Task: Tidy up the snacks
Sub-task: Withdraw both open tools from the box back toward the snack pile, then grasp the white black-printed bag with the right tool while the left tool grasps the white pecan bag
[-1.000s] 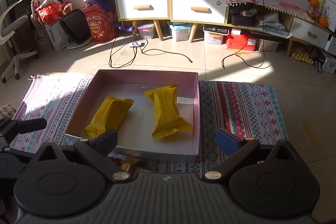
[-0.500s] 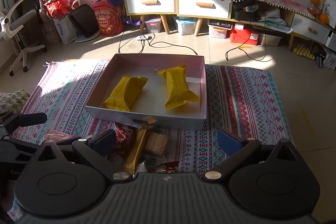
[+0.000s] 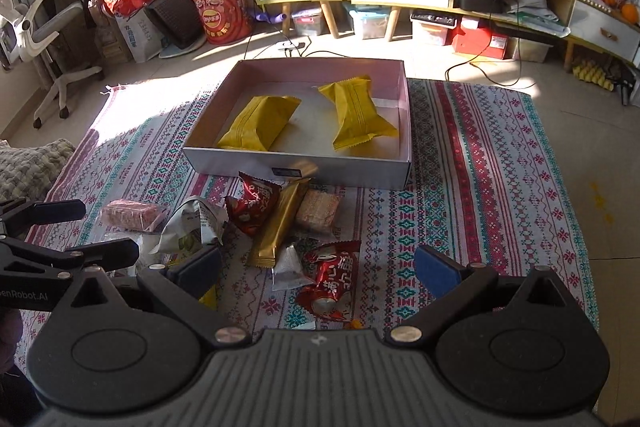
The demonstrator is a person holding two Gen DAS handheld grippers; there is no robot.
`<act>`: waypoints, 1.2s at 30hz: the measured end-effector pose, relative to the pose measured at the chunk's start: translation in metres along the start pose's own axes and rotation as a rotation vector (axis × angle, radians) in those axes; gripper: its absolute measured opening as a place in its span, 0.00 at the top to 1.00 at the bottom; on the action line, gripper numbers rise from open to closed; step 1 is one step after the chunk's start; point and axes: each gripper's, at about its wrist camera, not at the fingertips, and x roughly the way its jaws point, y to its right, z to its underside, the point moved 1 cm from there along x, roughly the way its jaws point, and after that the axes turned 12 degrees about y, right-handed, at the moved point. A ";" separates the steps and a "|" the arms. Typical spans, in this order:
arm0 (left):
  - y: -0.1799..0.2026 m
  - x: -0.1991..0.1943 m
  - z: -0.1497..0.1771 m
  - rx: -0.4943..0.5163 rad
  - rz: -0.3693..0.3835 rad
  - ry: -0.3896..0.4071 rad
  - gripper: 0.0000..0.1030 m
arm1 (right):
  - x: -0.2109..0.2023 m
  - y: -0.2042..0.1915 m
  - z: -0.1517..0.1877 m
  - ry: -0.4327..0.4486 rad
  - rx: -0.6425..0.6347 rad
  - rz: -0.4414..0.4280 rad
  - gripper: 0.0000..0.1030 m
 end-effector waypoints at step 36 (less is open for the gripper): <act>-0.005 0.014 0.070 0.165 0.046 -0.068 0.01 | 0.007 -0.034 0.093 -0.192 -0.178 -0.118 0.20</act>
